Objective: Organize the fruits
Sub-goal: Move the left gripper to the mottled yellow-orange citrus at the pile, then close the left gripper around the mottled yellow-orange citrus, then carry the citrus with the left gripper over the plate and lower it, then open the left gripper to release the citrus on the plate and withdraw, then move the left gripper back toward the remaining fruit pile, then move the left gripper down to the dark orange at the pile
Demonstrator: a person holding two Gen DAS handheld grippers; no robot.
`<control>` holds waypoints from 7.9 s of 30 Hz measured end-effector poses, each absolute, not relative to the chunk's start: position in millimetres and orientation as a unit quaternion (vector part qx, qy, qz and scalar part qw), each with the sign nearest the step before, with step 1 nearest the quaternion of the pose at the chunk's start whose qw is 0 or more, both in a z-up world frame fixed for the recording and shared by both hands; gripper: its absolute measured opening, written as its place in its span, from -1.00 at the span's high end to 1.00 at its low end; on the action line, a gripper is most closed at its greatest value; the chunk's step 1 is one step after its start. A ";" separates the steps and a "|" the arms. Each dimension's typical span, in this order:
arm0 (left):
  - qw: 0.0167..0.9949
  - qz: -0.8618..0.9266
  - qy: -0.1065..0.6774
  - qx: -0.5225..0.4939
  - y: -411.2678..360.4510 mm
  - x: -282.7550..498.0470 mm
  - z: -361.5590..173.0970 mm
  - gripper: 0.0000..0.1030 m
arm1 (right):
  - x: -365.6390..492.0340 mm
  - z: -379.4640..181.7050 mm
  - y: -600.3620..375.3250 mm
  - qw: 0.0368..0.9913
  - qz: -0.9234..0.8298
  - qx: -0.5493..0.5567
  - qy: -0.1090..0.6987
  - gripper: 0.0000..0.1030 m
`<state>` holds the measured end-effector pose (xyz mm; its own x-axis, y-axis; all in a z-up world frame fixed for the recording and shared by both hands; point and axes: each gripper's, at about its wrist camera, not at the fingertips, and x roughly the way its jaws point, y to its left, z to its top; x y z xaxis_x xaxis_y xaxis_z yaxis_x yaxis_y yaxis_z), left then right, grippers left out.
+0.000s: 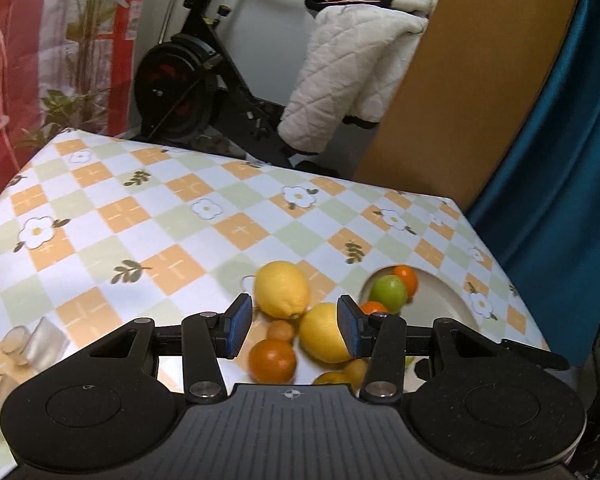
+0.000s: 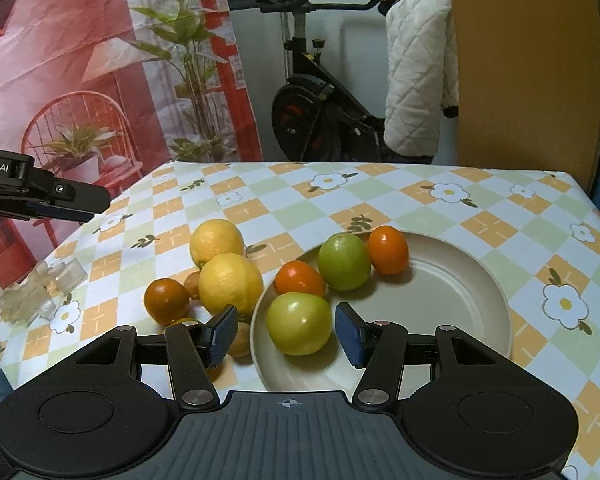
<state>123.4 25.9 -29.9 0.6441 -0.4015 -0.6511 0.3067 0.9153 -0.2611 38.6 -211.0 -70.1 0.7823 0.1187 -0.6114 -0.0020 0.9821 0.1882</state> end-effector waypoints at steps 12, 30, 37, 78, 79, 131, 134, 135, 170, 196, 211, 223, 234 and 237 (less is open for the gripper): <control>0.885 -0.214 0.411 -0.032 18.0 116.0 -62.8 0.04 | 39.3 -74.8 -176.0 0.933 0.071 0.050 0.349 0.03; 0.853 -0.268 0.446 -0.036 -8.8 121.2 -105.1 0.07 | 55.3 -90.8 -129.3 0.916 0.123 -0.020 0.380 0.26; 0.848 -0.274 0.452 -0.044 -9.7 128.6 -112.0 0.07 | 63.7 -94.4 -128.2 0.914 0.126 -0.019 0.386 0.27; 0.869 -0.290 0.400 -0.023 -39.7 108.9 -83.0 0.13 | 43.5 -66.1 -151.9 0.937 0.105 0.009 0.333 0.28; 0.869 -0.292 0.398 -0.021 -43.8 108.9 -81.2 0.13 | 42.3 -65.0 -155.1 0.938 0.103 0.010 0.330 0.28; 0.835 -0.329 0.437 0.054 -199.5 201.0 -114.1 0.14 | 101.9 -110.0 -320.2 0.932 -0.004 0.068 0.356 0.28; 0.835 -0.329 0.437 0.052 -200.0 201.8 -113.6 0.14 | 104.3 -109.4 -319.6 0.932 -0.007 0.064 0.358 0.28; 0.835 -0.329 0.437 0.052 -200.6 201.8 -113.6 0.14 | 104.8 -109.1 -319.4 0.931 -0.008 0.063 0.359 0.28; 0.863 -0.318 0.390 0.044 -122.4 151.1 -63.2 0.12 | 70.2 -62.1 -248.0 0.939 0.003 0.070 0.338 0.16; 0.895 -0.236 0.379 -0.017 -6.3 139.0 -57.0 0.13 | 61.0 -51.7 -185.9 0.940 0.049 0.054 0.332 0.16; 0.888 -0.241 0.390 -0.036 7.9 129.3 -77.2 0.14 | 66.8 -70.6 -153.8 0.927 0.081 0.020 0.366 0.28; 0.886 -0.238 0.396 -0.044 15.5 131.4 -86.2 0.15 | 74.5 -76.8 -143.4 0.923 0.086 0.002 0.374 0.33; 0.879 -0.242 0.407 -0.051 22.3 141.9 -91.1 0.15 | 88.3 -82.5 -119.5 0.915 0.123 -0.018 0.383 0.33; 0.875 -0.243 0.416 -0.048 22.8 148.2 -95.9 0.15 | 95.2 -82.9 -111.3 0.913 0.133 -0.025 0.384 0.33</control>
<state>148.2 22.8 -95.9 0.5360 -0.4656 -0.7043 0.3862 0.8770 -0.2859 95.2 -111.3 -82.9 0.6698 0.2243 -0.7078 -0.2633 0.9631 0.0560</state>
